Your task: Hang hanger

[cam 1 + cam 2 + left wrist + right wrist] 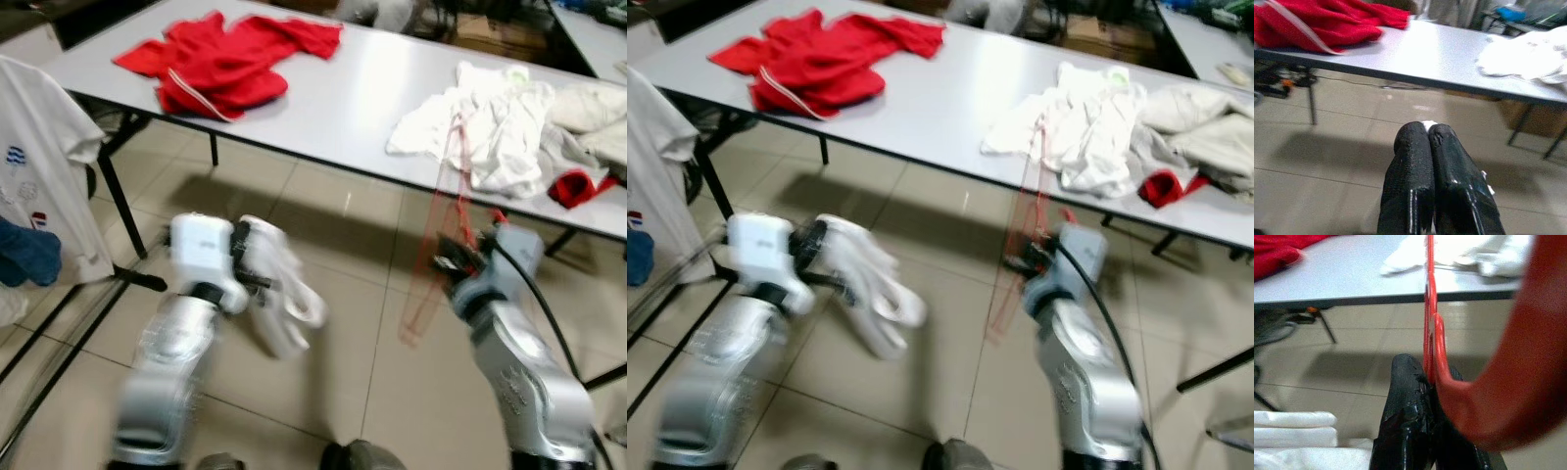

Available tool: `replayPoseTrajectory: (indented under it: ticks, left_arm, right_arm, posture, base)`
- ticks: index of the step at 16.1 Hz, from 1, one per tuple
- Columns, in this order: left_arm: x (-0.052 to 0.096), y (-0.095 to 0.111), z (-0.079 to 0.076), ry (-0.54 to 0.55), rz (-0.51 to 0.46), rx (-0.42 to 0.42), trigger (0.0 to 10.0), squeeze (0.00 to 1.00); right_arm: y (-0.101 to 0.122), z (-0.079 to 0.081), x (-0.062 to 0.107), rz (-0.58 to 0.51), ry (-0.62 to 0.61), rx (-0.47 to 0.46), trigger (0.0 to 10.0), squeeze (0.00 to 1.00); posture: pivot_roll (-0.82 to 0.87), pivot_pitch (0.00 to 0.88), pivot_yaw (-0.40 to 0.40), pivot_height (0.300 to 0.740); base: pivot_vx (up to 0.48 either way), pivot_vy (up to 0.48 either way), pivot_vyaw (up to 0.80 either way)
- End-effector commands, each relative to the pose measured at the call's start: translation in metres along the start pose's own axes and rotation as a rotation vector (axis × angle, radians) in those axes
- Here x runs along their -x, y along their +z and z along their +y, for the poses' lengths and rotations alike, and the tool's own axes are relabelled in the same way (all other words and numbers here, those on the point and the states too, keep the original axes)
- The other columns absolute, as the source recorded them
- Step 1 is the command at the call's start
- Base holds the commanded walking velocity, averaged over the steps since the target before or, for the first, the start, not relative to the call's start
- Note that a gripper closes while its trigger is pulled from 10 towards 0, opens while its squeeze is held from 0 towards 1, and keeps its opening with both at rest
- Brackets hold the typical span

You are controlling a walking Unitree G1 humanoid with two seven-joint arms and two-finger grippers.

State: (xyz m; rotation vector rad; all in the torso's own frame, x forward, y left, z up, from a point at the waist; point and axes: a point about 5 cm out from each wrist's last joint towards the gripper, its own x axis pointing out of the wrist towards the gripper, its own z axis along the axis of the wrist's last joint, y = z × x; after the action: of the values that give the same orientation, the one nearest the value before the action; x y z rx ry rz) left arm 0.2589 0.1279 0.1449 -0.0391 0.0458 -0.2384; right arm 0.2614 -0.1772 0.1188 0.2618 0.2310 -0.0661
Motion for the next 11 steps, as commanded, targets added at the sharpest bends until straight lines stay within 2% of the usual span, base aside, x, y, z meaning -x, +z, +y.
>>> replayPoseTrajectory:
  ticks: [1,3,7,11]
  left_arm:
    - [0.0012,0.0071,0.0052,0.011,-0.028,-0.013,10.0,0.0]
    - [0.0012,0.0069,0.0051,0.013,-0.027,-0.008,10.0,0.0]
    - [0.0003,0.0071,0.004,0.006,-0.027,-0.009,10.0,0.0]
    - [-0.0005,0.0075,0.003,-0.003,-0.028,-0.008,10.0,0.0]
  right_arm:
    - [0.0042,0.0046,-0.0004,-0.03,0.016,-0.003,10.0,0.0]
    - [0.0028,0.0038,-0.0006,-0.022,0.007,-0.015,10.0,0.0]
    - [0.0001,0.0038,0.0003,-0.03,0.018,-0.117,10.0,0.0]
    - [-0.0016,0.0014,0.0005,-0.018,-0.009,-0.091,10.0,0.0]
  posture:
    - [0.12,0.074,-0.07,0.74]
    - [0.12,0.072,-0.07,0.74]
    - [0.11,0.062,-0.063,0.74]
    - [0.11,0.057,-0.061,0.74]
  base:
    - [0.0,0.0,0.0]
    - [0.0,0.0,0.0]
    - [0.0,0.0,0.0]
    - [0.0,0.0,0.0]
